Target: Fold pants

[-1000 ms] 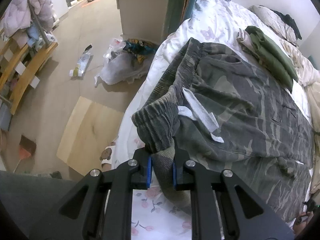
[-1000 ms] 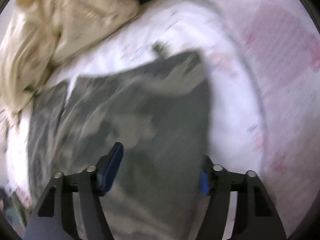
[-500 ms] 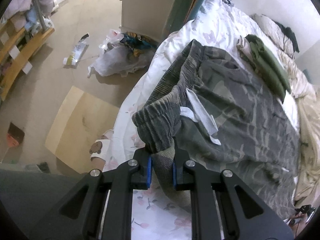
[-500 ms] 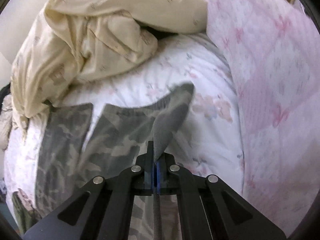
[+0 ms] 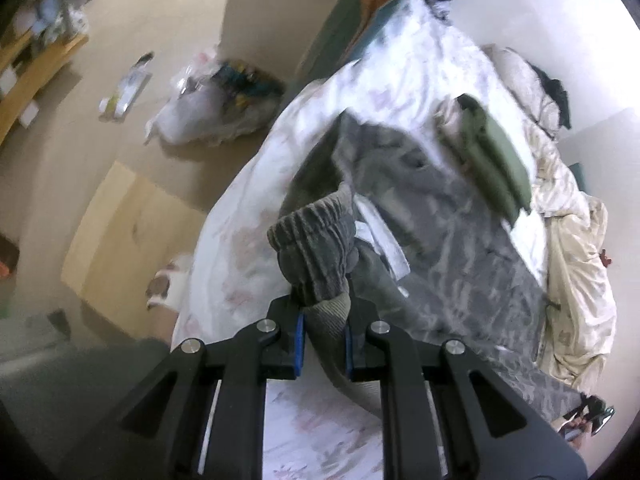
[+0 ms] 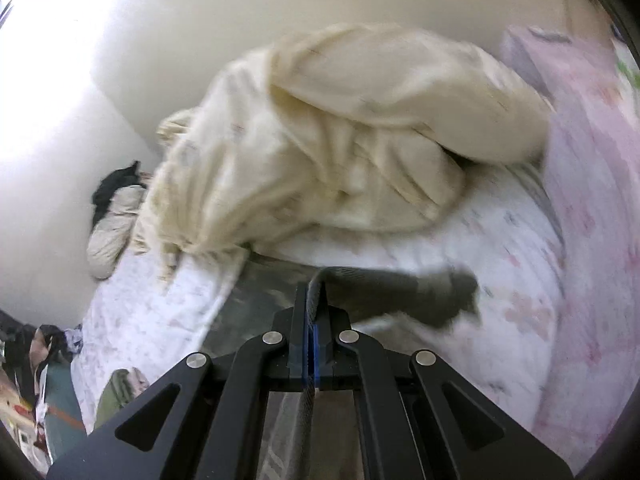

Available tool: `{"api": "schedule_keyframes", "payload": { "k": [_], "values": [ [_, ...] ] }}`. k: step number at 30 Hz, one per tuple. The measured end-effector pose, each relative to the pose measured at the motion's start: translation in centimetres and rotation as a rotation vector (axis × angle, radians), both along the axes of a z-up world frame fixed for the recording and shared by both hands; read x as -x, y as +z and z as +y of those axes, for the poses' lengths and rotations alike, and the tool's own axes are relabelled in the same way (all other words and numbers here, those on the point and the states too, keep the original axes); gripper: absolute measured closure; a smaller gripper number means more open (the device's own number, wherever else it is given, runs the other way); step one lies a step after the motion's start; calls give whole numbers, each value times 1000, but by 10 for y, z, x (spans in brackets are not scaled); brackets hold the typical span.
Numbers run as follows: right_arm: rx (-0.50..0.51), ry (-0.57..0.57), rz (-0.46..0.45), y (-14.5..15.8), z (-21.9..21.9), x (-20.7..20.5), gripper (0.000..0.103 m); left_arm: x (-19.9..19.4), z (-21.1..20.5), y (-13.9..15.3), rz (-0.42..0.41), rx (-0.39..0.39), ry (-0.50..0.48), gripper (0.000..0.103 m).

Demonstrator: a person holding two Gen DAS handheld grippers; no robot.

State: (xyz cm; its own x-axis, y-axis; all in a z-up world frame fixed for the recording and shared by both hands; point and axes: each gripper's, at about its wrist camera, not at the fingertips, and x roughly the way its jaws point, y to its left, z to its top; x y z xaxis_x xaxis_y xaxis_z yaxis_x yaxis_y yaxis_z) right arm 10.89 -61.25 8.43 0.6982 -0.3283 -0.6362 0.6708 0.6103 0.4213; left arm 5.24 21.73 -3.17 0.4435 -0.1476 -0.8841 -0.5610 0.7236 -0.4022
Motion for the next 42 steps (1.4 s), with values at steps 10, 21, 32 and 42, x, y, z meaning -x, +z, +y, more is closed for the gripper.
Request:
{"api": "schedule_keyframes", "payload": {
  "k": [10,21,32,42],
  "values": [
    [45,105,236,-29,-10,-131,103,-93,9,-9,49,-18,-47,91],
    [136,252,458,-93,4,-283,103,-197,17,-49,124,-45,-108,91],
    [280,386,689,-199,38,-404,103,-274,20,-115,198,-125,-185,90],
    [399,513,705,-207,69,-397,34,-267,19,-115,91,-77,-176,43]
  ]
}}
